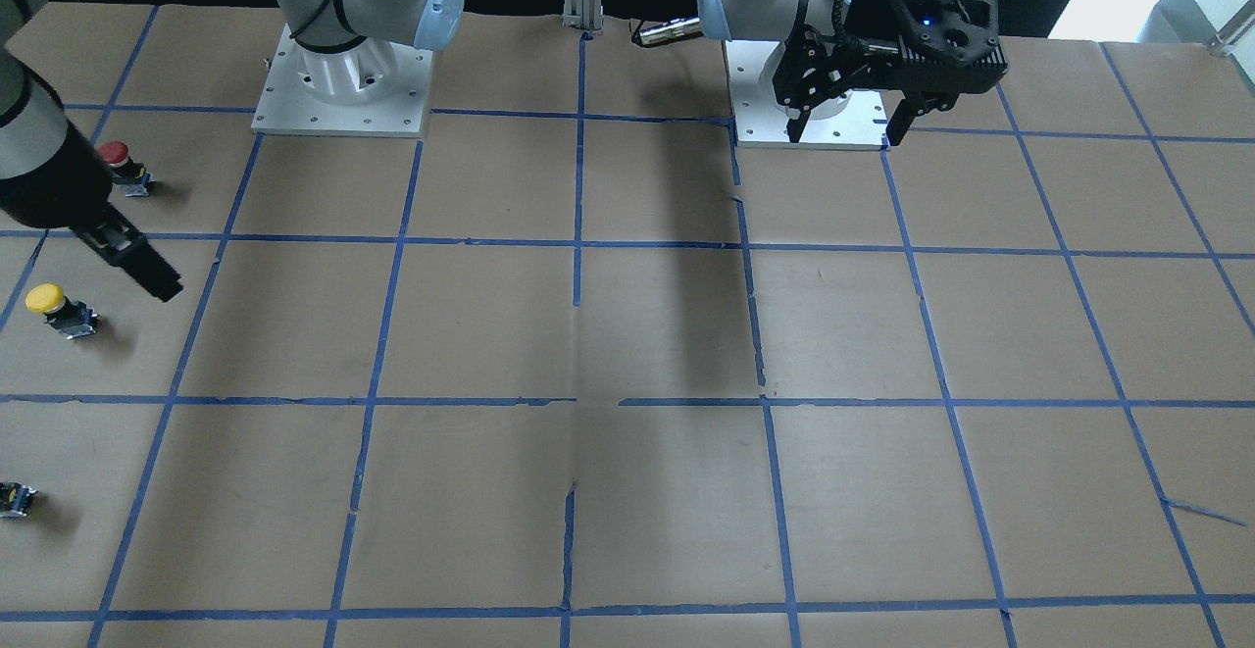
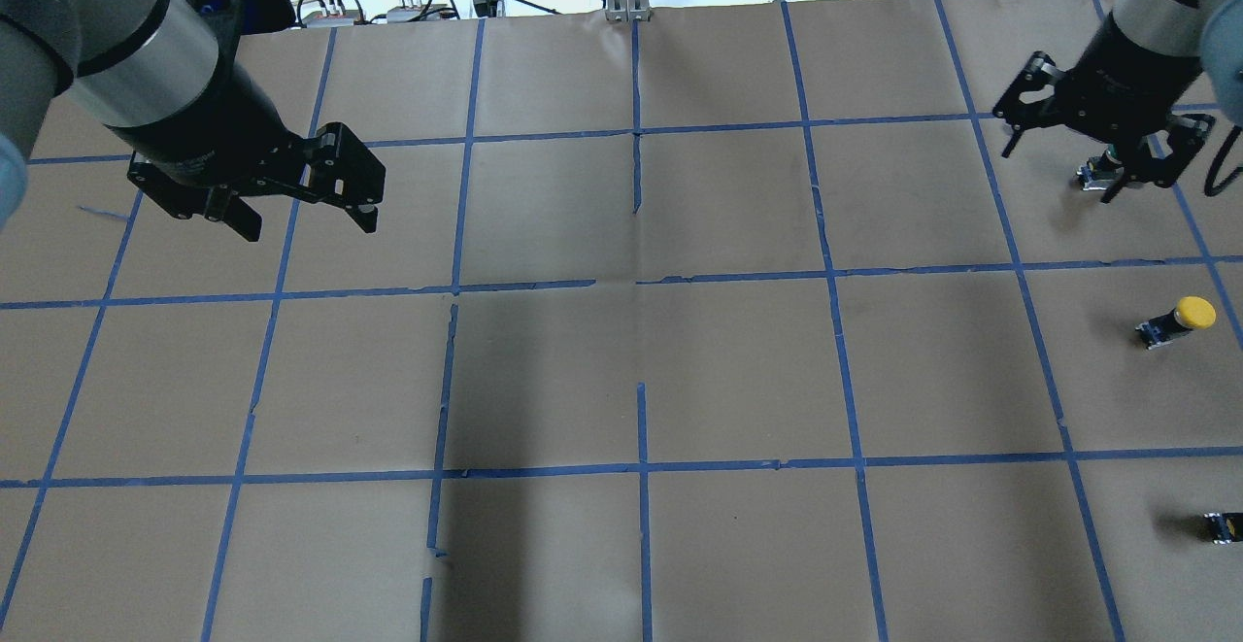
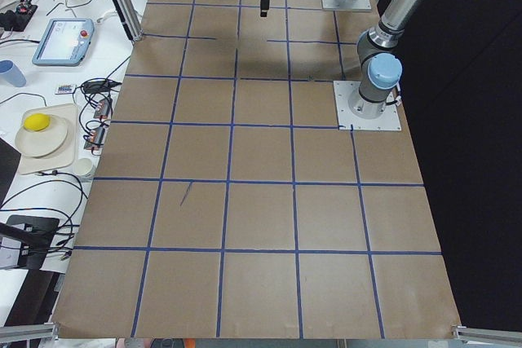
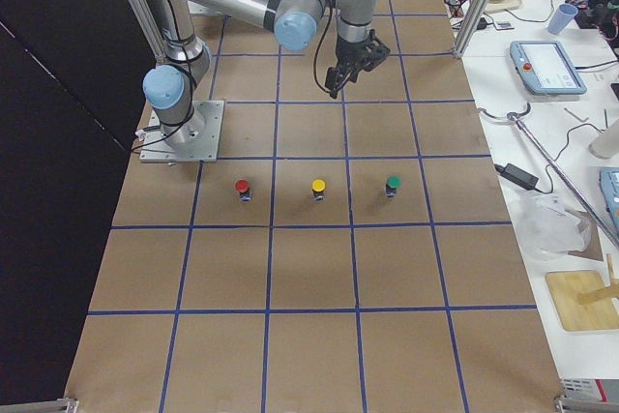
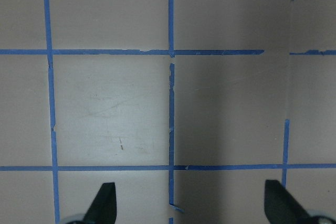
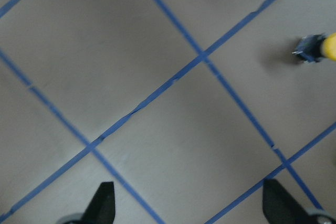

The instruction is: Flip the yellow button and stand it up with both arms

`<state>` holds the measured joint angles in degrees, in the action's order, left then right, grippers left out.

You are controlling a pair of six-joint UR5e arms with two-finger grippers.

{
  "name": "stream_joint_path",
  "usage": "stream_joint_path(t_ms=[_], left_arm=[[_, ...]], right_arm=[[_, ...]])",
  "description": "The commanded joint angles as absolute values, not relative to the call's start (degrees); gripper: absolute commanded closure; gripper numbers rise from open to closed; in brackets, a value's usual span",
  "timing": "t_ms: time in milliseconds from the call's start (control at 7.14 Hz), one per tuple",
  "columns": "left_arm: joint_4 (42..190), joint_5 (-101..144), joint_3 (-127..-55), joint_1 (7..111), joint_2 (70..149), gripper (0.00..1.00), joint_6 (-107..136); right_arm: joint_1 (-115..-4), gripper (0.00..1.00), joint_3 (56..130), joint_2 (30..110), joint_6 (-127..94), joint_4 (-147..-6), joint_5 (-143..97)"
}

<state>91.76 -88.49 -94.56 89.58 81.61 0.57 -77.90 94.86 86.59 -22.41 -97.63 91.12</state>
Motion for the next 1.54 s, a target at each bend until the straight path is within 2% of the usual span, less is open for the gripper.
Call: stream_joint_path(t_ms=[0, 280, 560, 840, 1400], left_arm=[[91.8, -88.4, -94.4, 89.6, 81.8, 0.00, 0.7], [91.8, -88.4, -94.2, 89.6, 81.8, 0.00, 0.5], [91.8, -88.4, -94.3, 89.6, 81.9, 0.00, 0.5], [91.8, -88.4, -94.3, 89.6, 81.9, 0.00, 0.5], [91.8, -88.3, -94.2, 89.6, 81.9, 0.00, 0.4]], right_arm=[[-86.3, 0.00, 94.2, 88.8, -17.8, -95.8, 90.9], [-91.1, 0.00, 94.0, 91.1, -11.2, -89.3, 90.9], [-91.2, 0.00, 93.5, 94.9, -9.9, -83.1, 91.1], [-90.7, 0.00, 93.7, 94.9, 0.6, -83.9, 91.1], [-89.7, 0.00, 93.6, 94.9, 0.4, -83.8, 90.6]])
